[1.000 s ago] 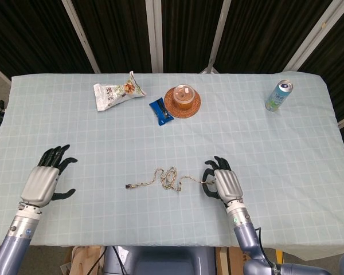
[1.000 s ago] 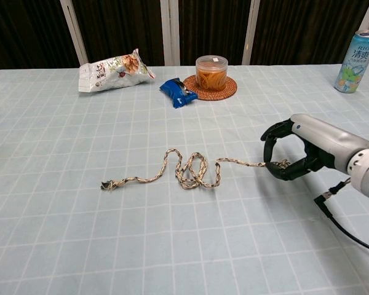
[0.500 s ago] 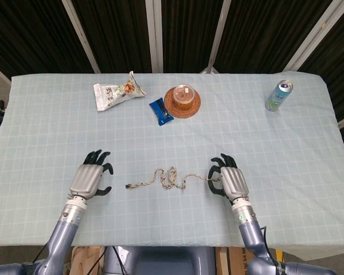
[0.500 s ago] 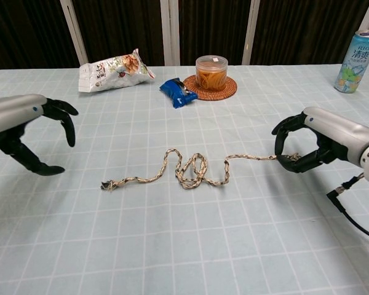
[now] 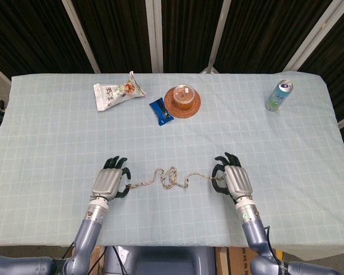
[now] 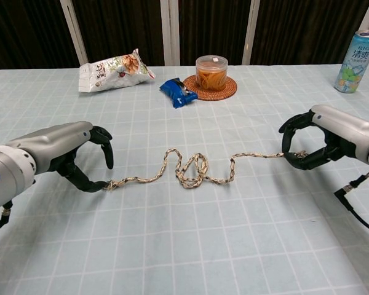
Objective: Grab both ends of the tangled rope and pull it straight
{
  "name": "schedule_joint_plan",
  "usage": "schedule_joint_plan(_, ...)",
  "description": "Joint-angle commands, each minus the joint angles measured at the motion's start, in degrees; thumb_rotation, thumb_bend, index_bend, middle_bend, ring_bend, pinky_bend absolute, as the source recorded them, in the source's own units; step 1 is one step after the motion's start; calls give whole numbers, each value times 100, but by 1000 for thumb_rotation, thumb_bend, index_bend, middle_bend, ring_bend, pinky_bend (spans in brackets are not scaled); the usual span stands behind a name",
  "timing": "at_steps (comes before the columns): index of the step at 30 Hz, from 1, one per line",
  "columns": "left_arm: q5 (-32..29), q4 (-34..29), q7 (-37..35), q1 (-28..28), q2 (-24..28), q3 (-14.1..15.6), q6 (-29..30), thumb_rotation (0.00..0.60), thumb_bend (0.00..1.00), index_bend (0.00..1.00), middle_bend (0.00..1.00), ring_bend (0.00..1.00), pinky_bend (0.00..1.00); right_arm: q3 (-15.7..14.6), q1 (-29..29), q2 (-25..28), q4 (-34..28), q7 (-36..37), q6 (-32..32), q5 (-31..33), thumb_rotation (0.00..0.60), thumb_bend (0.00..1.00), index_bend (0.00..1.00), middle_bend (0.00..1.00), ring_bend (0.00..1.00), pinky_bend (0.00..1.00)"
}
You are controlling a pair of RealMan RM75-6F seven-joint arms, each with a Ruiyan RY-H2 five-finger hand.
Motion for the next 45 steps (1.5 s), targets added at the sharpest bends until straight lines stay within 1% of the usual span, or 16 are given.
schedule_joint_plan(1,-49,109,-33,-56,-117,6,23,600,403,476,102,0,0,7,2,24,-11,4,-4,12,600,473,585,236,0,0)
schedule_joint_plan(7,-107,218,-63,-120,-231,60,38,600,412,482,104,0,0,6,9,58,2,26,-13,18,600,474,585,237,0,0)
schedule_joint_plan(15,-176,298,-153,-202,-344,47,24,600,421,488,106,0,0,3,18,70,15,43,-23,46,600,474,585,236,0,0)
schedule_joint_plan(26,-221,422,-147,-264,-454,137,67,600,457,515,116,0,0,12,51,84,5,-13,-8,81,600,474,585,237,0,0)
schedule_joint_plan(32,-246,476,-228,-269,-466,126,56,600,513,534,122,0,0,6,59,99,0,-30,-3,85,600,474,585,236,0,0)
schedule_joint_plan(41,-154,510,-331,-271,-463,162,68,600,525,535,122,0,0,-19,72,57,4,-65,6,112,600,475,585,237,0,0)
schedule_joint_plan(45,-162,521,-349,-267,-468,174,75,600,553,535,124,0,0,-30,76,53,-7,-104,16,136,600,474,585,236,0,0)
